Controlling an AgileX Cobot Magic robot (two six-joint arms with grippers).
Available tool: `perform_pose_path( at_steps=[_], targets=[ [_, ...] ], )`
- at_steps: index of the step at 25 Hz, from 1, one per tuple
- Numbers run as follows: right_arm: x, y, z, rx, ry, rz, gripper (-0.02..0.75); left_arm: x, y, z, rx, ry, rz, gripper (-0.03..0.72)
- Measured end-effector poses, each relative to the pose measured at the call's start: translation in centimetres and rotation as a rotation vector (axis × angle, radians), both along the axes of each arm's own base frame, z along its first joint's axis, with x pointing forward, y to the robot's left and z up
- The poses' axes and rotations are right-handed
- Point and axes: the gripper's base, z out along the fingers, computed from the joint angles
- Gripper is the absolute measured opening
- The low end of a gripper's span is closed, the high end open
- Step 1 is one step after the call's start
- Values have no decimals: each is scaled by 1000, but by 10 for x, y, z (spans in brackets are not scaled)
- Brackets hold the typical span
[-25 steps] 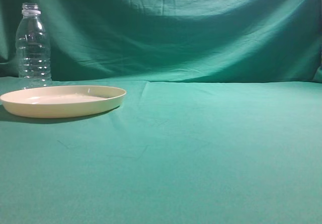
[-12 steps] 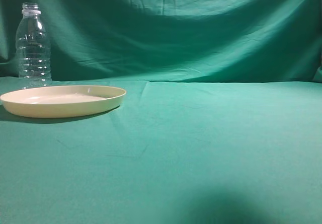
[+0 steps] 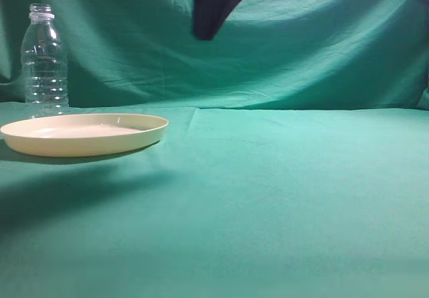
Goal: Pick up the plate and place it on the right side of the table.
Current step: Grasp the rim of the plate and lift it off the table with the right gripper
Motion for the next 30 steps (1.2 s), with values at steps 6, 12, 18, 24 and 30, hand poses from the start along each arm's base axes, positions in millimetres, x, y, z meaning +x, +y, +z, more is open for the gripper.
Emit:
perform_pose_path(
  at_steps=[6,12,18,24,30],
  targets=[
    [40,50,-37,-27,4,69,139,0,0,0,0,0,0,0],
    [67,73,-75,-17,22,63,459,0,0,0,0,0,0,0],
    [78,83,-105,-6,35,54,501,0,0,0,0,0,0,0],
    [81,87,-126,-11,38,58,501,0,0,0,0,0,0,0],
    [83,89,-127,0,22,56,309,0,0,0,0,0,0,0]
  ],
)
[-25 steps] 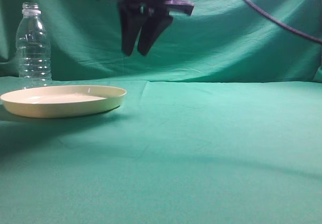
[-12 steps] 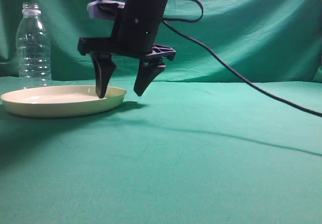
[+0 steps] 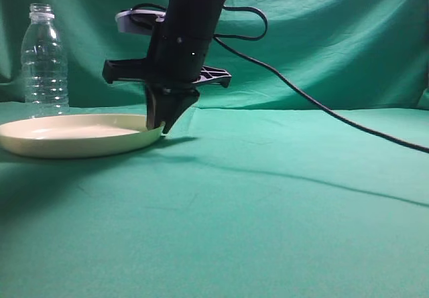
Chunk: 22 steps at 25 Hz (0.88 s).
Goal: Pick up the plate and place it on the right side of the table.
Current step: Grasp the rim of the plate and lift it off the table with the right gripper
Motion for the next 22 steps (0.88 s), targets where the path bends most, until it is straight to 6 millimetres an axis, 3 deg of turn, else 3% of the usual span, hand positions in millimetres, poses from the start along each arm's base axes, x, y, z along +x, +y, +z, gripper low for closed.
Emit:
perform_pose_path(
  at_steps=[3,6,7,10,16,19,22],
  targets=[
    [1,0,1,-3,-11,-1,87,0,0,0,0,0,0,0],
    [3,1,6,9,-10,-27,71,0,0,0,0,0,0,0],
    [4,1,10,0,-4,-37,0,0,0,0,0,0,0,0],
    [8,-1,30,-60,-9,-38,0,0,0,0,0,0,0,0],
    [5,-22,107,-145,-146,-37,0,0,0,0,0,0,0,0],
    [-1,-49,156,-122,-182,-85,0,0,0,0,0,0,0,0],
    [0,-92,185,-122,-189,-169,0,0,0,0,0,0,0,0]
  ],
)
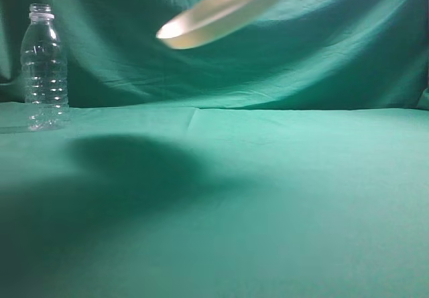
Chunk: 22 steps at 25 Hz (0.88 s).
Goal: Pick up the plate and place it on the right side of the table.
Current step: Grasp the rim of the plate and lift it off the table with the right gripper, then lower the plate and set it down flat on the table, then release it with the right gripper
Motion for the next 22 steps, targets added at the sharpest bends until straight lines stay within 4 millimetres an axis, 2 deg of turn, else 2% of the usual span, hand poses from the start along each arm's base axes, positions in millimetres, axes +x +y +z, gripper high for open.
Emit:
perform_pose_path(
  at_steps=[2,4,7,11,15,19,22],
  targets=[
    [1,-35,6,-15,13,-71,0,0,0,0,0,0,0,0],
    [0,-68,4,-31,45,-137,0,0,0,0,0,0,0,0],
    [-8,-114,-10,-57,96,-229,0,0,0,0,0,0,0,0],
    [-23,-163,-39,-49,147,-328,0,0,0,0,0,0,0,0],
    [-35,-197,-72,-26,205,-409,0,0,0,0,0,0,0,0],
    [-44,-216,-102,-20,242,-444,0,0,0,0,0,0,0,0],
    [-48,-225,-116,-8,235,-463,0,0,0,0,0,0,0,0]
  ],
)
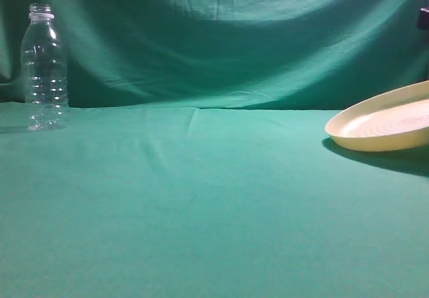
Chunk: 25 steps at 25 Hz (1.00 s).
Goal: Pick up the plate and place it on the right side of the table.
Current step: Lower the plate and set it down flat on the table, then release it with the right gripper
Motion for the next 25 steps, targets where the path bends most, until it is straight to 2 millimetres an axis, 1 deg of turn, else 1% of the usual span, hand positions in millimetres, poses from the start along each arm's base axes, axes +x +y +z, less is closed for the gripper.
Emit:
perform_pose_path(
  at_steps=[2,6,7,9,10,14,16,17,19,22,25],
  targets=[
    [0,-2,-7,3,-16,-3,0,0,0,0,0,0,0,0],
    [8,-4,-27,5,-12,1,0,0,0,0,0,0,0,0],
    [10,-4,-32,5,-5,1,71,0,0,0,0,0,0,0],
    [11,-4,-40,4,15,3,71,0,0,0,0,0,0,0],
    [12,-4,-42,3,21,5,153,0,0,0,0,0,0,0],
    [12,-4,-42,2,31,6,349,0,0,0,0,0,0,0],
    [14,-4,-36,-1,53,2,428,0,0,0,0,0,0,0],
    [16,-4,-31,-3,64,0,450,0,0,0,0,0,0,0],
    [19,-4,-16,-5,83,-6,437,0,0,0,0,0,0,0],
    [20,-5,18,-1,60,-28,437,0,0,0,0,0,0,0],
    [9,-5,58,2,-30,-30,211,0,0,0,0,0,0,0]
  ],
)
